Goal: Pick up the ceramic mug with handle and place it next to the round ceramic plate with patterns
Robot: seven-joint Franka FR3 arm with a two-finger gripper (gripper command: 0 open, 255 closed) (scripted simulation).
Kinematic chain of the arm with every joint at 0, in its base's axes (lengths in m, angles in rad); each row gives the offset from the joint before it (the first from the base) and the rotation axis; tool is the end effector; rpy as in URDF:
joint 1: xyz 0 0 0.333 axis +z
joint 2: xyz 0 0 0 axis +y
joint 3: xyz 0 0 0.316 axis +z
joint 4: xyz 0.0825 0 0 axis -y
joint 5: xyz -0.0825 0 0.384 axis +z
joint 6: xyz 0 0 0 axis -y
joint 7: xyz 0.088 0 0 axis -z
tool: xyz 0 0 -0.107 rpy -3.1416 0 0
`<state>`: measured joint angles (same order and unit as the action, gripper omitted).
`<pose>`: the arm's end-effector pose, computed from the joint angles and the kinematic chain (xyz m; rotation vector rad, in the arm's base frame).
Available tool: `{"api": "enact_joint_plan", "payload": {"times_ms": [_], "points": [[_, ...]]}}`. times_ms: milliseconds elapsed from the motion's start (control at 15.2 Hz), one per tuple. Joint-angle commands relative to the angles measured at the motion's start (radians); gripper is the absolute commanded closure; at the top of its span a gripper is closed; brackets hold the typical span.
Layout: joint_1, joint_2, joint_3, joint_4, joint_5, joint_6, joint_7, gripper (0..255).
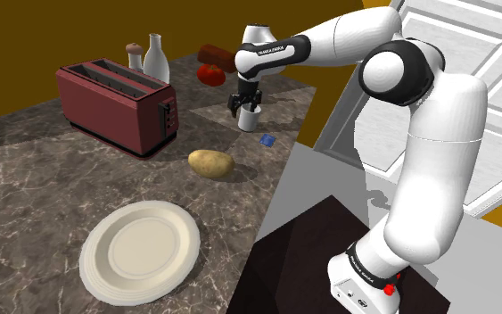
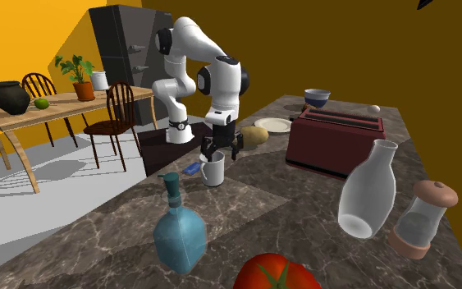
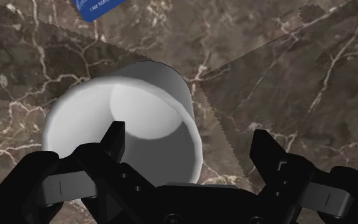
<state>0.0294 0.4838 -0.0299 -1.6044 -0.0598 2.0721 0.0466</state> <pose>0.6809 -0.0009 0.3480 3.0749 -0.0225 -0.0223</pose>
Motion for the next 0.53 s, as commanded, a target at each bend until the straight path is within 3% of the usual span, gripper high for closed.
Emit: {"api": "enact_joint_plan", "payload": {"times_ms": [0, 132, 198, 462], "points": [[0.0, 0.0, 0.0, -0.001, 0.0, 0.001, 0.0, 0], [0.0, 0.0, 0.0, 0.0, 0.0, 0.001, 0.0, 0], [0.0, 0.0, 0.0, 0.0, 0.0, 0.001, 0.0, 255], [0.0, 0.0, 0.0, 0.0, 0.0, 0.001, 0.0, 255]]}}
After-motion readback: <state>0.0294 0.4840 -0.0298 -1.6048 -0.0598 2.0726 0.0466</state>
